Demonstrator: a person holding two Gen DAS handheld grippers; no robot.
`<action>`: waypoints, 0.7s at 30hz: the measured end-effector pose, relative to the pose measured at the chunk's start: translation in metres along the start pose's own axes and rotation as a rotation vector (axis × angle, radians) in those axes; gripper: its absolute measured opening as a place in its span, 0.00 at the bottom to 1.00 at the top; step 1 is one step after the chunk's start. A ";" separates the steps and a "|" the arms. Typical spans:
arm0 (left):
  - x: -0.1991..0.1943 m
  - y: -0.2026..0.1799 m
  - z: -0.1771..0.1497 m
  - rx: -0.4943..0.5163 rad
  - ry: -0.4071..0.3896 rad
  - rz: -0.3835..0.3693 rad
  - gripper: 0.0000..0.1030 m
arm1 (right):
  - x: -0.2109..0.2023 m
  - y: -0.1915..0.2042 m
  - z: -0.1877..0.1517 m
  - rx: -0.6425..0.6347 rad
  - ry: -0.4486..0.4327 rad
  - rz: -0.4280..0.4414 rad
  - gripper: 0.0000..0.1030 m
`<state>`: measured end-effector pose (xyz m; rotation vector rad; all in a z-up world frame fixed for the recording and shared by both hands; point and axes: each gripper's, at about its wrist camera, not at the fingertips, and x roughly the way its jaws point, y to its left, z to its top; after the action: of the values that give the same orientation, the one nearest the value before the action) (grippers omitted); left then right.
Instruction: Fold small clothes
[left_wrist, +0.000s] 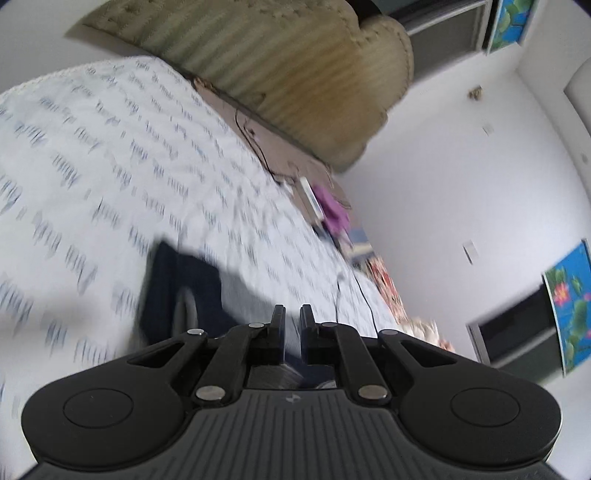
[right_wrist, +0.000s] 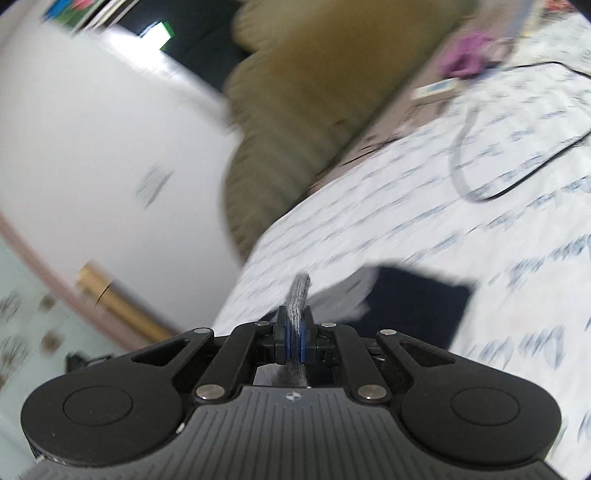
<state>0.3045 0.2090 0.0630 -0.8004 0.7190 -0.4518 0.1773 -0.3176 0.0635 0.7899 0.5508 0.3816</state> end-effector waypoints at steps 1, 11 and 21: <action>0.015 0.007 0.007 -0.009 -0.020 0.044 0.07 | 0.009 -0.015 0.007 0.021 -0.007 -0.021 0.09; 0.055 -0.003 -0.010 0.379 0.014 0.287 0.33 | 0.058 -0.098 0.000 0.198 0.105 -0.119 0.45; 0.103 -0.006 -0.049 0.614 0.156 0.379 0.33 | 0.060 -0.088 0.000 0.155 0.128 -0.129 0.45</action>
<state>0.3380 0.1189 0.0023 -0.0468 0.7980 -0.3614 0.2359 -0.3436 -0.0219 0.8776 0.7545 0.2736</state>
